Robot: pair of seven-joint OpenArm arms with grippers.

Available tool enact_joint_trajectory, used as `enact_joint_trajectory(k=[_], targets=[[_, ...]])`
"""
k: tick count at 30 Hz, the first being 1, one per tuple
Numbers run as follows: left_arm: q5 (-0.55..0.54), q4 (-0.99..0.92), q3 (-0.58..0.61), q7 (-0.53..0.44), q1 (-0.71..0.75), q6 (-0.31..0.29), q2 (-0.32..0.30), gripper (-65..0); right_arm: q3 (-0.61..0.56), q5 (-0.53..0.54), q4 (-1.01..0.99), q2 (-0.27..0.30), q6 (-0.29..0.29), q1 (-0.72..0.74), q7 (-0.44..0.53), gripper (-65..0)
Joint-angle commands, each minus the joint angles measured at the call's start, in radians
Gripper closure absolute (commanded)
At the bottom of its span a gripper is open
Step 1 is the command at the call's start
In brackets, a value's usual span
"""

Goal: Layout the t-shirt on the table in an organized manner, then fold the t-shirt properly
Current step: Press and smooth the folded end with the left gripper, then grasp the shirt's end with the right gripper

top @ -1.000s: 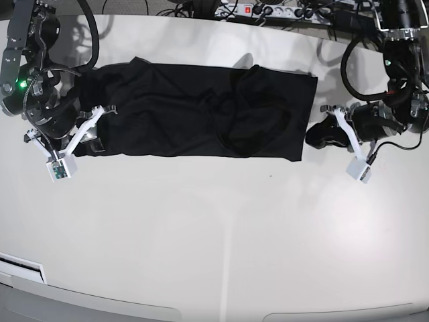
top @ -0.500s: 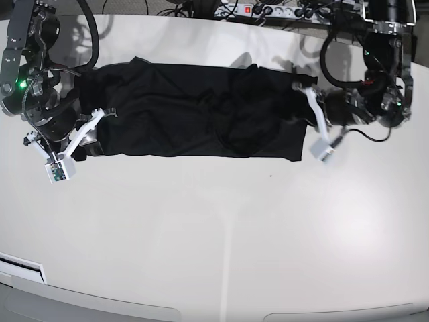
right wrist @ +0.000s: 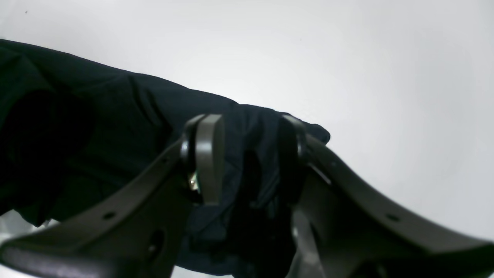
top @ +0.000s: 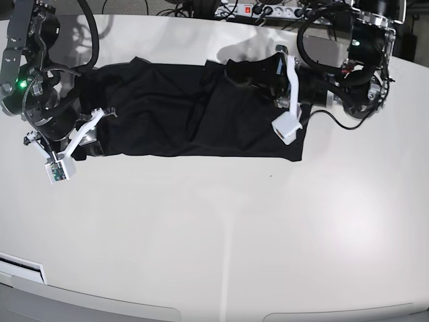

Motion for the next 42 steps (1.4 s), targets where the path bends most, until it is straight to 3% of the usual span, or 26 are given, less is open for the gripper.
enact_joint_trajectory(k=[1,6,9,12,19,22,25,31,35,42], targets=[[-0.051,0.014,-0.031,-0.016,-0.027,-0.005,-0.012,0.0,0.004,0.010,0.015,0.009,-0.004,0.011,0.022,-25.5],[-0.038,0.013,-0.198,-0.047,-0.060,-0.005,-0.013,0.0,0.004,0.010,0.015,0.009,-0.004,0.008,0.018,-25.5],[0.117,0.013,-0.237,-0.133,-0.044,-0.005,-0.011,0.0,0.004,0.009,0.015,0.010,0.001,0.011,0.015,-25.5],[0.291,0.010,-0.218,-0.237,-0.026,-0.005,-0.011,0.0,0.004,0.006,0.016,0.012,0.035,0.024,0.012,-25.5],[0.594,-0.051,-0.135,-0.406,-0.024,-0.005,-0.011,0.0,0.005,0.001,0.019,0.015,0.013,0.042,-0.012,-26.2],[0.661,-0.139,-0.082,-0.465,-0.030,0.012,-0.011,0.0,0.005,-0.051,0.019,0.015,-0.019,0.041,-0.058,-34.6],[0.690,-0.204,-0.051,-0.477,-0.049,0.017,-0.011,0.0,0.018,-0.103,0.016,0.015,-0.039,0.034,-0.079,-41.2],[0.713,-0.213,-0.053,-0.485,-0.052,0.017,-0.045,0.0,0.129,-0.080,-0.093,0.014,-0.061,-0.023,-0.062,-41.1],[0.709,-0.213,-0.052,-0.493,-0.069,0.060,-0.080,0.0,0.218,0.052,-0.228,0.015,-0.007,-0.019,-0.052,-40.7],[0.706,-0.213,-0.053,-0.492,-0.077,0.061,-0.097,0.0,0.353,0.301,-0.421,0.014,0.130,0.000,-0.077,-40.7]])
